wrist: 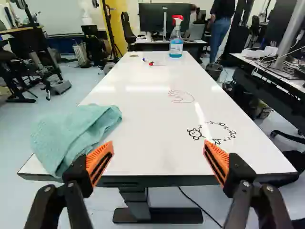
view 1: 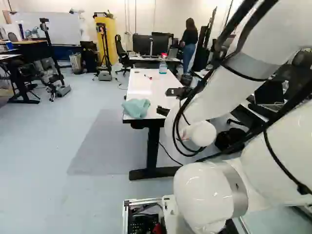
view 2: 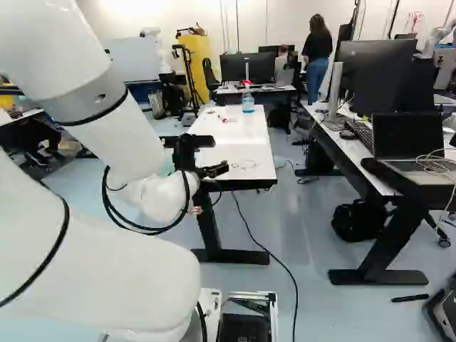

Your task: Clean the table with the green towel

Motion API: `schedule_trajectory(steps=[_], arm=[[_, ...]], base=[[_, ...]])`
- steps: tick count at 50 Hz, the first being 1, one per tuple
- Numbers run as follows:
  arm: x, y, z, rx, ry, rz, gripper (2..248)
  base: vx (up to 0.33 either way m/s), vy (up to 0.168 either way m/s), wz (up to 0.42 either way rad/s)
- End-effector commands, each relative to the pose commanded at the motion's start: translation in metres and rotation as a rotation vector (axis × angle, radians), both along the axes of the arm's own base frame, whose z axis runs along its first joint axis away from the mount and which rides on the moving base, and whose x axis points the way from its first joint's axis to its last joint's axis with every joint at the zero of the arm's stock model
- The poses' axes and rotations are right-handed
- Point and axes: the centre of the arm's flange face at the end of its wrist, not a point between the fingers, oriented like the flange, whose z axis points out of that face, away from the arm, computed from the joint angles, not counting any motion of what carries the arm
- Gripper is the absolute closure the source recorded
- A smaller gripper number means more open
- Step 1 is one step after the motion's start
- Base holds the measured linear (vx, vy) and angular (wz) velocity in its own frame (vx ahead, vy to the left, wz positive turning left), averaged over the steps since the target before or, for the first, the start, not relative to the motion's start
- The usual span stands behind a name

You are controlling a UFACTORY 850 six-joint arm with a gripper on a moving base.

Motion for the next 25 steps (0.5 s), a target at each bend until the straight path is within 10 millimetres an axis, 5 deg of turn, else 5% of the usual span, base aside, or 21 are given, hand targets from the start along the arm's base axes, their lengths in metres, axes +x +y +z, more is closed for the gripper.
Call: schedule_trajectory(steps=[25], arm=[[0.0000,0.0000,0.0000,0.000,0.000,0.000,3]], base=[[0.000,0.000,0.000]])
